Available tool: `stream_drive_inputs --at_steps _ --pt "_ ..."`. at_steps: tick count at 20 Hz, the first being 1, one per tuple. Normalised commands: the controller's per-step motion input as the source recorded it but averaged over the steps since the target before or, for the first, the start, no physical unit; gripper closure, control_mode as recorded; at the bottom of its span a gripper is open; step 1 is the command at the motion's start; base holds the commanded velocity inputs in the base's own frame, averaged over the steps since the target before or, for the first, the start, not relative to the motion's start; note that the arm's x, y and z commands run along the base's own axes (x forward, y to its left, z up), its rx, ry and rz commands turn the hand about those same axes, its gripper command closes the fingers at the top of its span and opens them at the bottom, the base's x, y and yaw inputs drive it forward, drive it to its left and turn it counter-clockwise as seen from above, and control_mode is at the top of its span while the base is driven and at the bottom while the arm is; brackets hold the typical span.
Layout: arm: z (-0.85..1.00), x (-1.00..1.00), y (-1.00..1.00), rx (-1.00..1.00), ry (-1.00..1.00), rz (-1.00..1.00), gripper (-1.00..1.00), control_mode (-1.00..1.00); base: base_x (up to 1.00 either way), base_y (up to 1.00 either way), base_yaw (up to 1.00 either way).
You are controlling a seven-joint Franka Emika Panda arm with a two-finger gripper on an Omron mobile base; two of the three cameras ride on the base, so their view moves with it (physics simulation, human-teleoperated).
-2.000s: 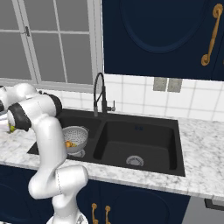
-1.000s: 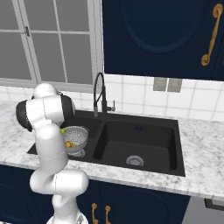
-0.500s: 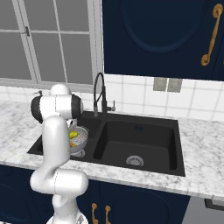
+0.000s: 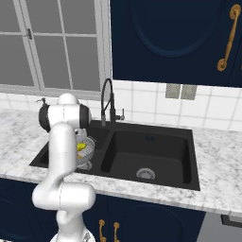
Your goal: Put the colander in the sink, put the pear, kiwi, peach in the colander, and turn on the sink faucet and pour water over the colander.
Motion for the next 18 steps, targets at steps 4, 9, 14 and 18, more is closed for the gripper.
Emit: stream_drive_inputs --at_steps 4,9,14,18 --pt "-0.11 -0.41 -0.01 -0.08 -0.17 0.0 -1.0 -1.0 0.0 0.0 0.0" --pt "0.13 -0.46 -0.28 -0.04 -0.17 0.0 -1.0 -1.0 0.0 0.0 0.0" --pt "0.57 -0.37 -0.02 0.0 -0.06 -0.02 -1.0 -1.0 0.0 0.0 0.0" --pt "0.95 -0.25 0.15 0.0 -0.01 -0.1 -1.0 -1.0 0.0 0.0 0.0"
